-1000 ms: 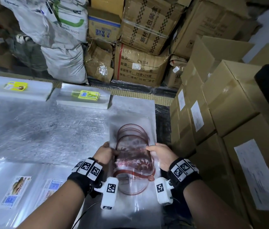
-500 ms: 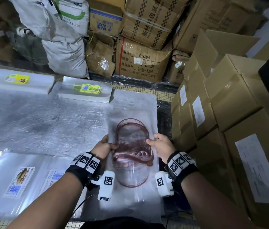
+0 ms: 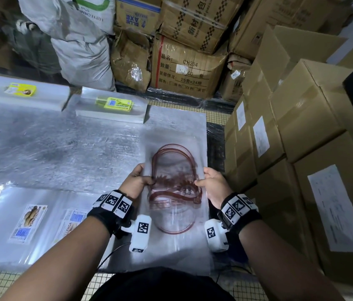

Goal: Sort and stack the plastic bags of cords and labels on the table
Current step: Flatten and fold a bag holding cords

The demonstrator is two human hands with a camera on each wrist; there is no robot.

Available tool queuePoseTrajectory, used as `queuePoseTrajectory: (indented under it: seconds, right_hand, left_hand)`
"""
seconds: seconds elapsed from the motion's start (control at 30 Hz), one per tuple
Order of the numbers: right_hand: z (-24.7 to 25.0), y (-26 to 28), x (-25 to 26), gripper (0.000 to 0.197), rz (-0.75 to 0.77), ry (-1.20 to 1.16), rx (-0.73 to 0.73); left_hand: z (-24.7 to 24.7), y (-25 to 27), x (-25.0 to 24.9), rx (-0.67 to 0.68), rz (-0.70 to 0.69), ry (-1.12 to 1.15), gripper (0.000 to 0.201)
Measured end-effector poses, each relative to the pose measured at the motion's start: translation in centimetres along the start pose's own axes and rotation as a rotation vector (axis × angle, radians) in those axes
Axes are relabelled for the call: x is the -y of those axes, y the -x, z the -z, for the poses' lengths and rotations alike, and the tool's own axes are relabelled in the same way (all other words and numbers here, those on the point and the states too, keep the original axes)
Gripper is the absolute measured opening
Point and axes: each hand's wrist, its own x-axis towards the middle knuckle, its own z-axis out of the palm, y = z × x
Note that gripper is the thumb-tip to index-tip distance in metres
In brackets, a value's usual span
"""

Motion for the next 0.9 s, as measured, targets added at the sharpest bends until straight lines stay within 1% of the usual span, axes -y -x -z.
queuePoseTrajectory:
  seconds: [0.03, 0.13, 0.17, 0.23, 0.3, 0.37, 0.43, 0.5, 0.57, 0.67, 0.73, 0.8, 0.9]
  right_hand:
    - [0.1, 0.0, 0.0, 0.055, -0.001, -0.002, 0.002]
    - [0.2, 0.2, 0.3, 0.066, 0.001, 0.012, 0.047]
    - [0.3, 0.3, 0.3, 0.067, -0.007, 0.019, 0.062]
    - [0.4, 0.6, 0.4, 0.070, -0.038, 0.033, 0.070]
    - [0.6, 0.5, 0.1, 0.076, -0.062, -0.009, 0.097]
    - [0.7, 0.4, 0.0, 0.074, -0.081, -0.052, 0.109]
    - [0.7, -0.2, -0.3, 0.080, -0.084, -0.057, 0.092]
    - [0.6, -1.0, -0.7, 0.094, -0.050, -0.025, 0.069]
    - [1.0, -2.5, -1.2, 0.100, -0.014, -0.022, 0.065]
    - [0.4, -1.5, 1.2, 0.096, 0.031, 0.010, 0.043]
    - [0.2, -1.0, 2.4, 0.088, 0.072, 0.077, 0.022]
    - [0.4, -0.8, 2.7, 0.081, 0.103, 0.123, 0.004]
    - [1.5, 0.1, 2.1, 0.073, 0.162, 0.169, -0.016]
  left_hand:
    - [0.0, 0.1, -0.1, 0.017, 0.004, 0.002, 0.053]
    - [0.0, 0.1, -0.1, 0.049, 0.014, -0.026, 0.063]
    - [0.2, 0.1, 0.1, 0.048, 0.020, -0.029, 0.065]
    - [0.4, 0.0, 0.4, 0.034, 0.039, -0.015, 0.064]
    - [0.7, 0.0, 0.7, 0.045, 0.055, 0.053, 0.058]
    - [0.7, 0.0, 1.0, 0.065, 0.072, 0.121, 0.058]
    - [0.6, -0.1, 1.1, 0.062, 0.041, 0.113, 0.054]
    - [0.2, -0.3, 0.7, 0.050, -0.006, 0.090, 0.058]
    - [-0.1, -0.5, 0.0, 0.057, -0.045, 0.087, 0.062]
    - [-0.5, -1.1, -0.8, 0.053, -0.048, 0.116, 0.063]
    - [-0.5, -1.8, -0.8, 0.063, -0.041, 0.133, 0.067]
    - [-0.5, -2.2, -0.8, 0.060, -0.043, 0.124, 0.069]
    - [-0.2, -2.7, -0.8, 0.055, -0.056, 0.129, 0.068]
